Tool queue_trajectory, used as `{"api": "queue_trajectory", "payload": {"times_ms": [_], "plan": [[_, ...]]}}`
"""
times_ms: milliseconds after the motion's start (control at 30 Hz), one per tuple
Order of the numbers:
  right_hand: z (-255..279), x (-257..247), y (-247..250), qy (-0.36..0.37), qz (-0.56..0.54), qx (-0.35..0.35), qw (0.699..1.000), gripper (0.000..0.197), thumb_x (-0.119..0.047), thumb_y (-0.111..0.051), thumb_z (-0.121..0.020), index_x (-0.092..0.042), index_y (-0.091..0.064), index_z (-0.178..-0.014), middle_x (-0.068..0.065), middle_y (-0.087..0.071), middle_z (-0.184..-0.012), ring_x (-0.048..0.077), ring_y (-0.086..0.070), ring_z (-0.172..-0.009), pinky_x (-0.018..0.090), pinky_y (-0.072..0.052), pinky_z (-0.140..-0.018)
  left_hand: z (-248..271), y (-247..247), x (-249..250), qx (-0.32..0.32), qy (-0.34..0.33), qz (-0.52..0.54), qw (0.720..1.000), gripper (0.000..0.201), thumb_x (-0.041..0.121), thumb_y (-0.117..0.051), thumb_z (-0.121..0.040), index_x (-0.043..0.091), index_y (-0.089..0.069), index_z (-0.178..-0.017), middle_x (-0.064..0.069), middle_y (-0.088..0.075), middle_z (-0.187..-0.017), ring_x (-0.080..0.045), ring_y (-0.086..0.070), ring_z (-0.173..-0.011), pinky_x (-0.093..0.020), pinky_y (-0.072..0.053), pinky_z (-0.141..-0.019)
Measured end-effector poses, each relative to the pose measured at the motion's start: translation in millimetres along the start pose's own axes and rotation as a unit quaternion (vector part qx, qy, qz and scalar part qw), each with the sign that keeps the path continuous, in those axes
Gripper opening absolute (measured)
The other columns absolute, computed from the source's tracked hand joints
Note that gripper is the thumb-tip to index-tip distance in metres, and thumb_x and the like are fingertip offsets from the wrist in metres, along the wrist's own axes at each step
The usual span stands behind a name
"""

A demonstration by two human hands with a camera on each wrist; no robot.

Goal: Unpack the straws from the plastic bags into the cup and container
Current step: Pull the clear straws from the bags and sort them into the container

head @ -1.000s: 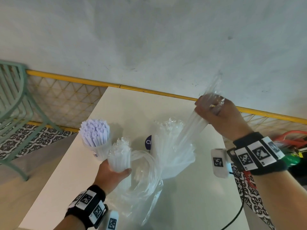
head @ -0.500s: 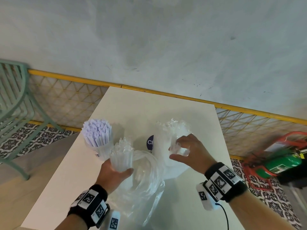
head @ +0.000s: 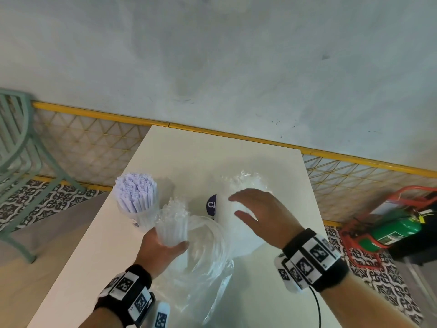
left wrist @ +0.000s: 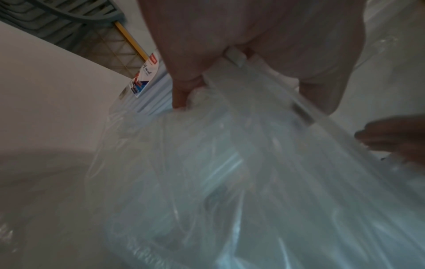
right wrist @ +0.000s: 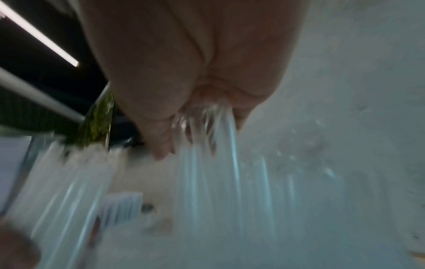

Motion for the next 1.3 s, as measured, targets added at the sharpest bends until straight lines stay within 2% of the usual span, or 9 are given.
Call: {"api": "queue_trajectory", "payload": {"times_ms": [100, 267, 400, 567, 733, 833, 967, 1100, 1300], "plan": [[14.3, 12.8, -13.7, -0.022, 0.058, 0.077, 0.995, 0.035, -0.025, -0.046, -0.1, -0.018, -0.061, -0.131, -0.004, -0.065, -0.129, 0.016, -0.056, -0.126, 0.037, -0.047, -0.102, -0.5, 2.6, -0.6, 0.001, 0.0, 0.014, 1.0, 0.032, 0.001, -0.086, -0.066, 0.015, -0.064, -0.085, -0.003, -0.069, -0.08, -0.013, -0.066, -0.077, -0.021, -0.045, -0.064], [36.0, 10.1, -29.2, -0.021, 0.127, -0.044, 0.991, 0.064, -0.057, -0.021, -0.102, -0.021, -0.027, -0.154, -0.008, -0.023, -0.161, 0.013, -0.013, -0.151, 0.04, -0.017, -0.118, 0.5, 3.4, -3.8, -0.006, 0.002, 0.016, 1.0, 0.034, 0.002, -0.086, -0.066, 0.016, -0.064, -0.088, -0.003, -0.07, -0.083, -0.016, -0.067, -0.08, -0.021, -0.046, -0.065], [35.6, 19.8, -15.0, -0.026, 0.129, -0.042, 0.99, 0.086, -0.078, -0.037, -0.086, -0.034, -0.014, -0.156, -0.015, 0.001, -0.164, 0.018, 0.009, -0.152, 0.045, -0.002, -0.12, 0.0, 3.3, -5.4, -0.011, 0.0, 0.011, 1.0, 0.033, 0.002, -0.086, -0.065, 0.011, -0.065, -0.089, -0.005, -0.071, -0.082, -0.017, -0.068, -0.079, -0.021, -0.047, -0.066], [33.8, 43.6, -6.3, -0.064, 0.089, -0.025, 0.994, 0.105, -0.085, -0.056, -0.067, -0.042, -0.012, -0.152, -0.011, 0.003, -0.165, 0.024, 0.007, -0.152, 0.062, -0.015, -0.116, 2.4, 5.1, -5.7, -0.009, 0.002, 0.004, 1.0, 0.035, 0.003, -0.087, -0.065, 0.015, -0.064, -0.089, -0.004, -0.07, -0.084, -0.016, -0.067, -0.08, -0.021, -0.046, -0.066], [5.9, 41.7, -17.2, -0.024, 0.098, -0.071, 0.992, 0.108, -0.092, -0.052, -0.061, -0.049, -0.011, -0.151, -0.018, 0.012, -0.163, 0.02, 0.015, -0.151, 0.054, -0.002, -0.117, 5.5, 4.5, -3.9, -0.006, -0.001, -0.003, 1.0, 0.036, 0.002, -0.086, -0.065, 0.018, -0.062, -0.086, -0.002, -0.069, -0.083, -0.013, -0.066, -0.08, -0.018, -0.045, -0.064], [-6.5, 33.7, -27.9, -0.017, 0.111, -0.092, 0.989, 0.098, -0.092, -0.045, -0.066, -0.056, -0.007, -0.148, -0.023, 0.0, -0.162, 0.013, 0.002, -0.151, 0.049, -0.005, -0.118, 3.7, 6.7, -6.2, -0.007, -0.003, -0.01, 1.0, 0.034, 0.003, -0.086, -0.065, 0.014, -0.063, -0.087, -0.002, -0.07, -0.081, -0.015, -0.067, -0.079, -0.018, -0.045, -0.063], [-13.8, 23.7, -46.5, -0.061, 0.127, 0.053, 0.989, 0.069, -0.082, -0.05, -0.074, -0.046, -0.049, -0.134, -0.016, -0.055, -0.128, 0.019, -0.046, -0.123, 0.048, -0.037, -0.095, 2.0, 9.0, -9.4, -0.005, -0.001, -0.017, 1.0, 0.034, 0.005, -0.087, -0.065, 0.012, -0.064, -0.09, -0.003, -0.069, -0.082, -0.017, -0.066, -0.079, -0.019, -0.045, -0.063], [-28.9, 11.2, -56.1, -0.125, 0.141, 0.176, 0.966, 0.039, -0.069, -0.052, -0.083, -0.036, -0.067, -0.097, -0.013, -0.06, -0.092, 0.022, -0.057, -0.089, 0.04, -0.04, -0.074, 1.2, 10.4, -9.0, -0.009, -0.003, -0.011, 1.0, 0.035, 0.005, -0.086, -0.066, 0.015, -0.064, -0.09, -0.002, -0.069, -0.084, -0.014, -0.066, -0.081, -0.018, -0.045, -0.065], [-34.9, 5.9, -52.3, -0.129, 0.213, 0.097, 0.964, 0.047, -0.071, -0.047, -0.085, -0.04, -0.055, -0.12, -0.006, -0.044, -0.142, 0.026, -0.042, -0.128, 0.053, -0.037, -0.087, 0.4, 13.7, -3.3, -0.01, -0.016, -0.005, 1.0, 0.038, 0.004, -0.085, -0.067, 0.024, -0.059, -0.085, 0.005, -0.066, -0.083, -0.006, -0.062, -0.079, -0.015, -0.042, -0.063]]}}
Point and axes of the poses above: each hand's wrist, its own z-axis away from the middle knuckle, its own y-axis out of the back of the hand, x = y × z, the point moved 1 cm from there along -z, towards the middle knuckle
